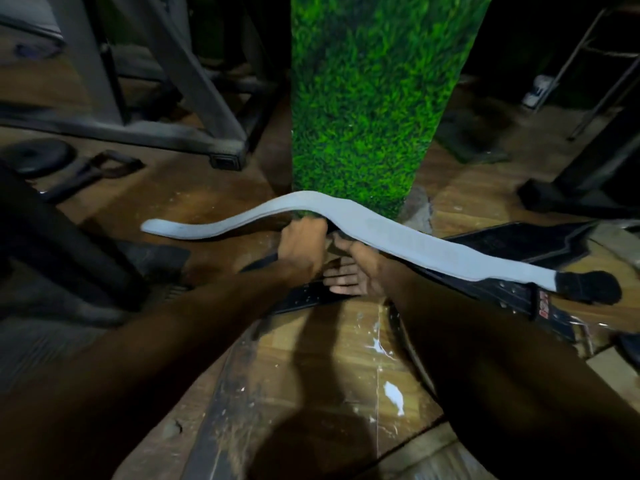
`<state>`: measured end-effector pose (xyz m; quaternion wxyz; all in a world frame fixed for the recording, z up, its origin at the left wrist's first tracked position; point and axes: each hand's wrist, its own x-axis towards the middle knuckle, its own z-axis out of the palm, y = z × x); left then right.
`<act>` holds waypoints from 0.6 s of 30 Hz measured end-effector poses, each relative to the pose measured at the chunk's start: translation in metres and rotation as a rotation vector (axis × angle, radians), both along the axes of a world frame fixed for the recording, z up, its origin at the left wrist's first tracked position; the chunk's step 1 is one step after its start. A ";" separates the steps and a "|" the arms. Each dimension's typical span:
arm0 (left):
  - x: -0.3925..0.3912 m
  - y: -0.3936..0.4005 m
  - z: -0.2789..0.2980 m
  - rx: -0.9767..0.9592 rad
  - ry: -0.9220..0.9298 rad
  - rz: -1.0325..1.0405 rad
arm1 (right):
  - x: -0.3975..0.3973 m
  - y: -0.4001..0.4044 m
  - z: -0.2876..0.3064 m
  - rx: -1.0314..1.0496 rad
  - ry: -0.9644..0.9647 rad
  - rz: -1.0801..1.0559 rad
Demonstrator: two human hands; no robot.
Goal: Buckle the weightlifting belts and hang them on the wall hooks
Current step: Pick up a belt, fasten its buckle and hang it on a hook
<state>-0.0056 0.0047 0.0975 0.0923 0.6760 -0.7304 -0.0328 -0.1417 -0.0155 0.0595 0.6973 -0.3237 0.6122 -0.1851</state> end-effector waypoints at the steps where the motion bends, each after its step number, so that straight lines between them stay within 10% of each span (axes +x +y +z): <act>1: -0.005 0.002 0.005 -0.019 -0.021 -0.002 | 0.004 -0.001 0.007 0.013 -0.076 -0.014; 8: -0.014 0.046 0.013 -0.049 0.352 0.033 | 0.021 -0.011 0.050 -0.232 0.077 0.014; 12: 0.000 0.036 0.034 0.389 1.065 0.279 | 0.020 -0.017 0.059 -0.343 0.106 -0.031; 18: 0.037 -0.006 0.058 0.095 1.309 0.537 | 0.015 -0.035 0.100 -0.365 -0.159 -0.099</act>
